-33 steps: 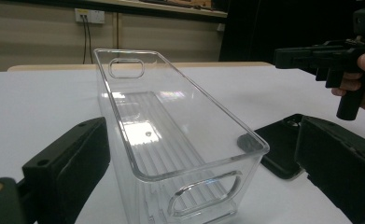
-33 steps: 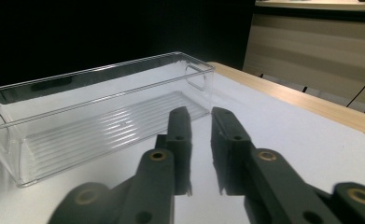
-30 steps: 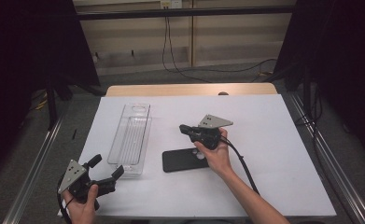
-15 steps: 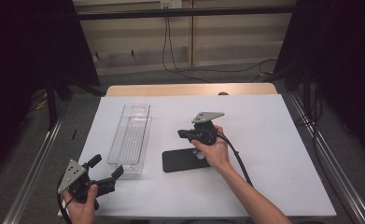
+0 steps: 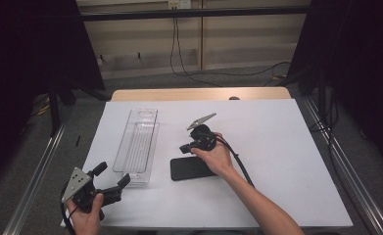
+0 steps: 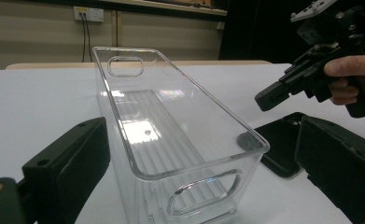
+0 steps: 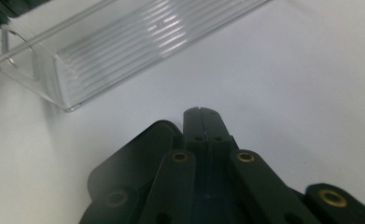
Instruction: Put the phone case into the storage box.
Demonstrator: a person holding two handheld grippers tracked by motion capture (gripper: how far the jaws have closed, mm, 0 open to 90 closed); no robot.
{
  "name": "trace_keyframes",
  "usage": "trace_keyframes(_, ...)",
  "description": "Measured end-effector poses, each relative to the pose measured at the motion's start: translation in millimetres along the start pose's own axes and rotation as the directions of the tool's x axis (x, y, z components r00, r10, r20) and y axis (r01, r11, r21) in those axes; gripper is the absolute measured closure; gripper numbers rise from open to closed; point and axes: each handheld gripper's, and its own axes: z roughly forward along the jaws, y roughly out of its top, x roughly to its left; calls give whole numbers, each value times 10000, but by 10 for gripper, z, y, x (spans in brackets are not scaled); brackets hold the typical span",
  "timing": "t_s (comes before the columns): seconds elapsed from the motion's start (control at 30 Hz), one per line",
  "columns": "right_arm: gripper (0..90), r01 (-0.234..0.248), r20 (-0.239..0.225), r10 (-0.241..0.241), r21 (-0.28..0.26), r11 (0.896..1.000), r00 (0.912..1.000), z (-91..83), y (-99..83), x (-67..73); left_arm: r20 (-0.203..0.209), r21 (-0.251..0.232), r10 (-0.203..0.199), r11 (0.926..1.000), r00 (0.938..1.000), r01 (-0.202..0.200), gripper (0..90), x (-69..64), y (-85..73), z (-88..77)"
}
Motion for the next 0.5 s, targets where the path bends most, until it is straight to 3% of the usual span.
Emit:
trace_keyframes(0.27, 900, 81, 403, -116, 864, 9962, 9991, 237, 125, 38, -15, -49, -7, 10000, 10000, 7, 33, -1, 0, -12)
trace_keyframes(0.5, 900, -21, 686, -72, 1337, 9910, 9976, 446, 121, 47, -9, -22, 57, 10000, 10000, -57, 33, 5, -3, -13)
